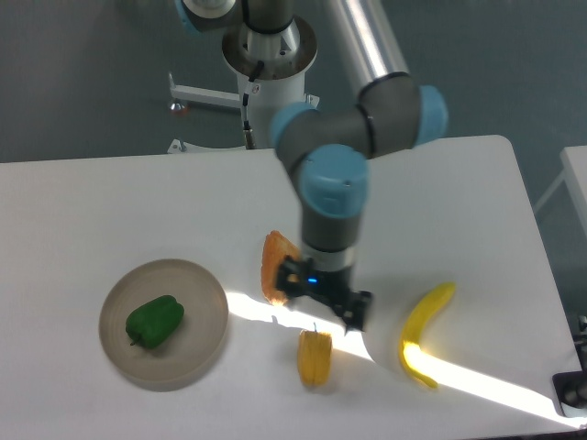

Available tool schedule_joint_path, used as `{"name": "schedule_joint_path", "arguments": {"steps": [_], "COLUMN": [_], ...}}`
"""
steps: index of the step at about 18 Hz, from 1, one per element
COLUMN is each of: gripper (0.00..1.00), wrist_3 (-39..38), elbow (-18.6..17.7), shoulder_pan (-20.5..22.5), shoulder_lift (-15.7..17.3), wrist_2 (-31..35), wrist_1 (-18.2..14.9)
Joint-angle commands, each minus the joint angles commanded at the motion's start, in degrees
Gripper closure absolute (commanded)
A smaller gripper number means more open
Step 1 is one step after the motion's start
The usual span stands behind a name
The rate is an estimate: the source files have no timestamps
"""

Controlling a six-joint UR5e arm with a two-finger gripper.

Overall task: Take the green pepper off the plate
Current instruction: 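Move the open gripper over the green pepper on the plate, then lower the gripper onto the green pepper and close on it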

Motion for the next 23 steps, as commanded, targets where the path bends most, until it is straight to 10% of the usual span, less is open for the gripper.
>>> {"name": "schedule_joint_path", "arguments": {"steps": [10,23], "gripper": [0.0,0.0], "wrist_3": [-2.91,-0.28], "elbow": [-8.35,-8.62], "shoulder_pan": [-5.36,-9.14], "shoulder_lift": [1.68,-2.02], "wrist_2": [-5.11,-5.02], "wrist_1": [6.85,10.73]}}
